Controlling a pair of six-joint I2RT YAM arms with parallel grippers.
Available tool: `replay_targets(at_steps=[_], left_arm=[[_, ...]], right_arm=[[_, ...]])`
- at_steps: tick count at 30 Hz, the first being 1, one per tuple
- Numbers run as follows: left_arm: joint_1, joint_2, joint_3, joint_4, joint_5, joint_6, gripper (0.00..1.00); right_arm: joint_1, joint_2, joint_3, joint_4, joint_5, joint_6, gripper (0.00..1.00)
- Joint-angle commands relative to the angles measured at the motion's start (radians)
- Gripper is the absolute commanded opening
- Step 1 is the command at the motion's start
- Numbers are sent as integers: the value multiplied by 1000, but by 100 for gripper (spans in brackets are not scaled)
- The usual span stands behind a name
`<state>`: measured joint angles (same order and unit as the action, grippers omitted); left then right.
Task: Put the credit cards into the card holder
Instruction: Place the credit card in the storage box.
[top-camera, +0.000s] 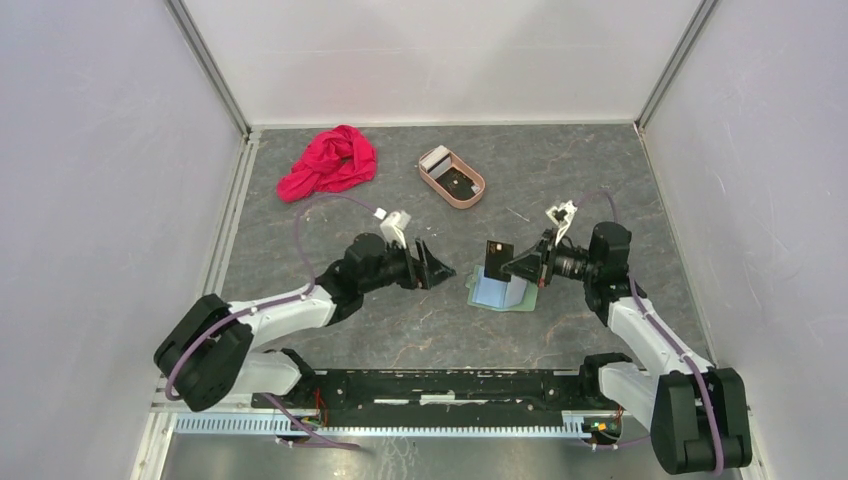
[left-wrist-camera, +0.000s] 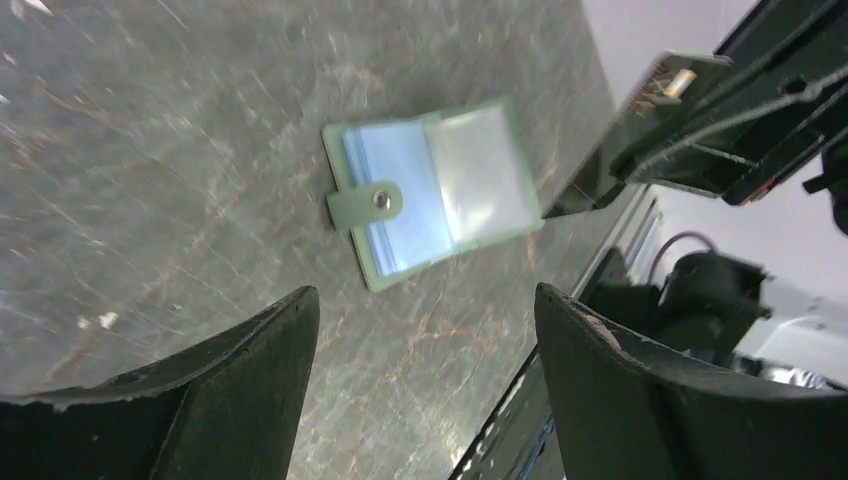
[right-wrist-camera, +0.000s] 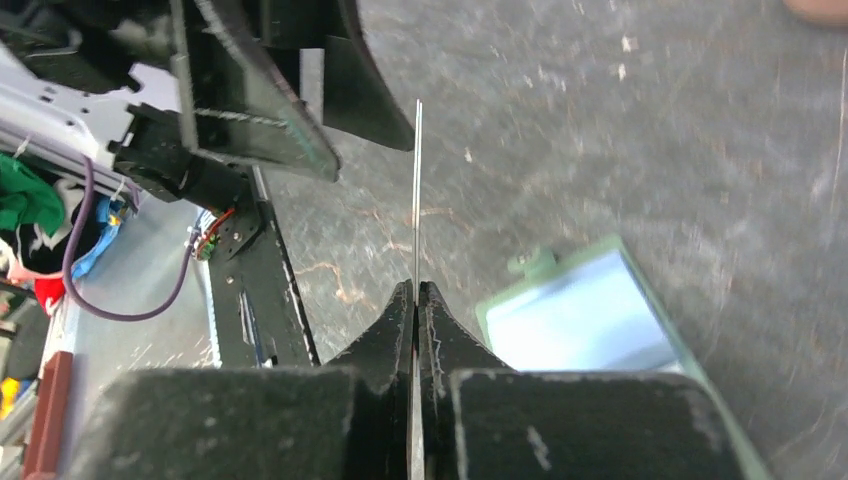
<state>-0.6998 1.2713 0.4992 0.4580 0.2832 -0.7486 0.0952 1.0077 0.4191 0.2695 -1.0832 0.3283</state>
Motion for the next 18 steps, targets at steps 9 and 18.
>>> replay_targets(at_steps=[9,18], left_arm=[[-177,205,-2,156,-247,-1,83],[-249,284,58,71,-391,-72,76]], right_arm=[[-12,19,-154,-44,245,139,0],[-40,42,-127,-267,346,91,0]])
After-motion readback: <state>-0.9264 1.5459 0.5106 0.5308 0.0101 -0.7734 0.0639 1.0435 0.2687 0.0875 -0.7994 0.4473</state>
